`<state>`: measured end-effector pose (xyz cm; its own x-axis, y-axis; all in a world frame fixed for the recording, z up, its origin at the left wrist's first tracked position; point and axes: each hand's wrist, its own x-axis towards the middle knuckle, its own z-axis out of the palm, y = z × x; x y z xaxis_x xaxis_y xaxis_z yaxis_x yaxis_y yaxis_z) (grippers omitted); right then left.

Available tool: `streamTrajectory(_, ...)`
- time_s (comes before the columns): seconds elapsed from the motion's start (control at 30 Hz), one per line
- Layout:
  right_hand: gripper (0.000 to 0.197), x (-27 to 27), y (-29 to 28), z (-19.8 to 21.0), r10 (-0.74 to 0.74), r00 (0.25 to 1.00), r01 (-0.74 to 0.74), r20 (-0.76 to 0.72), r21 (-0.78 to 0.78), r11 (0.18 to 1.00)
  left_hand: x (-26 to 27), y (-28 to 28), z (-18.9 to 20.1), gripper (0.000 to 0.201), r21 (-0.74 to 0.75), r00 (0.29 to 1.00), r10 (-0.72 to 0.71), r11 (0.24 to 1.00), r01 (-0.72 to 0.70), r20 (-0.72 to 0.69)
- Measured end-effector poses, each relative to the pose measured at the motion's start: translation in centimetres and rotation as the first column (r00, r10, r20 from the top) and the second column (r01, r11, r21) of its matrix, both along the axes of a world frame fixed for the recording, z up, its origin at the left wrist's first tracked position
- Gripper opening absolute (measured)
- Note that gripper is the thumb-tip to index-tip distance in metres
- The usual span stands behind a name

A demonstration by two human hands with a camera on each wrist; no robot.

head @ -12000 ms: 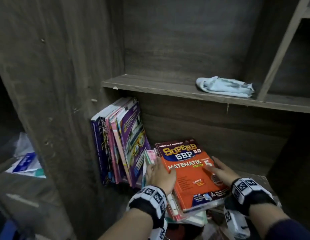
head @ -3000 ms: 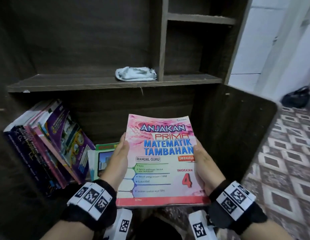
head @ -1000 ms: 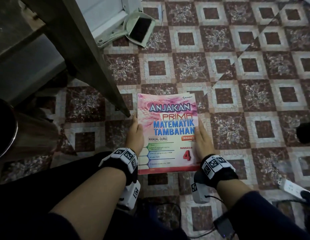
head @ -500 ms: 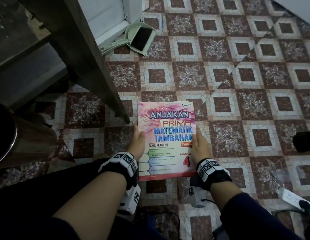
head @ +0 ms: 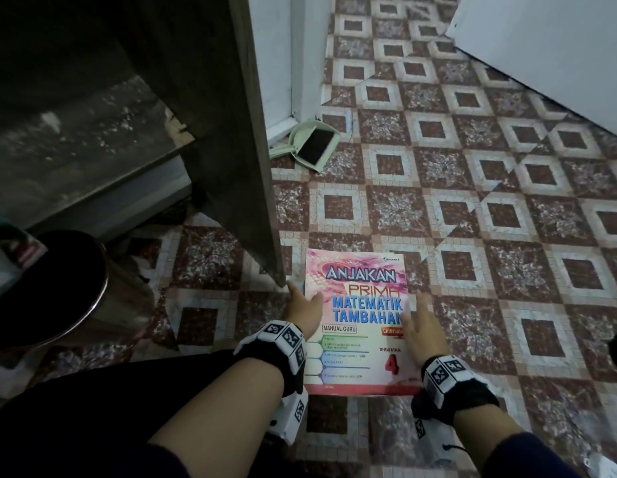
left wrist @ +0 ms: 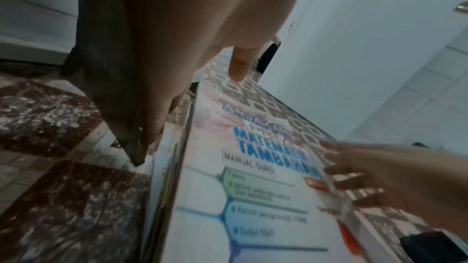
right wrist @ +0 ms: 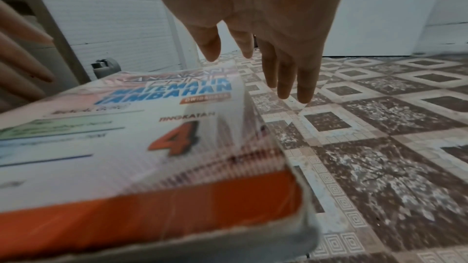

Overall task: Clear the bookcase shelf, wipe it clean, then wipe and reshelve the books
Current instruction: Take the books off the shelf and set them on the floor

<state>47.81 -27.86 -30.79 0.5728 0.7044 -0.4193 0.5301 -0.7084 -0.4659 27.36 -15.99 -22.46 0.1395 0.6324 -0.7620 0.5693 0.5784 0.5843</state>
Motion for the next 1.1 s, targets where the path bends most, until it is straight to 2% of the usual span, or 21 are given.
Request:
streamTrajectory(0.23, 0.073, -0.4, 0.2, 0.2, 0.112, 0.993, -0.109, 0.048, -0.053, 0.993, -1.0, 1.9, 3.7, 0.077, 0.1, 0.997, -0.05, 0.993, 0.056, -0.054)
streamTrajectory(0.37, 0.074, -0.9, 0.7, 0.7, 0.112, 0.991, -0.107, 0.076, -0.057, 0.993, -3.6, 3.5, 6.6, 0.077, 0.153, 1.0, 0.006, 0.988, -0.005, -0.003)
streamTrajectory(0.5, 0.069, -2.2, 1.2, 2.9, 0.083, 0.992, -0.08, 0.092, -0.034, 0.996, -8.5, 4.9, 10.8, 0.055, 0.155, 0.99, 0.066, 0.984, -0.086, 0.128)
streamTrajectory(0.63, 0.063, -5.2, 2.8, 6.9, 0.243, 0.967, -0.246, 0.074, 0.04, 0.968, -15.7, 5.4, 16.9, 0.022, 0.212, 0.949, 0.171, 0.95, -0.231, 0.266)
streamTrajectory(0.73, 0.054, -9.0, 5.6, 10.9, 0.414, 0.909, -0.416, 0.046, 0.154, 0.896, -23.0, 6.2, 20.9, 0.016, 0.281, 0.895, 0.353, 0.861, -0.425, 0.273)
streamTrajectory(0.87, 0.044, -16.9, 11.4, 16.8, 0.637, 0.77, -0.601, 0.022, 0.357, 0.715, -33.2, 6.4, 23.0, 0.024, 0.433, 0.791, 0.527, 0.662, -0.612, 0.311)
streamTrajectory(1.0, 0.039, -26.8, 18.2, 20.5, 0.82, 0.572, -0.727, -0.019, 0.451, 0.518, -41.2, 5.7, 21.7, 0.017, 0.594, 0.658, 0.658, 0.379, -0.71, 0.366)
streamTrajectory(1.07, 0.04, -31.7, 21.0, 22.0, 0.854, 0.514, -0.744, -0.074, 0.456, 0.487, -44.2, 5.3, 20.4, 0.021, 0.628, 0.618, 0.717, 0.327, -0.707, 0.322)
streamTrajectory(1.1, 0.041, -34.0, 22.3, 22.5, 0.857, 0.51, -0.744, -0.073, 0.462, 0.482, -45.3, 5.0, 19.9, 0.025, 0.641, 0.609, 0.744, 0.33, -0.693, 0.275)
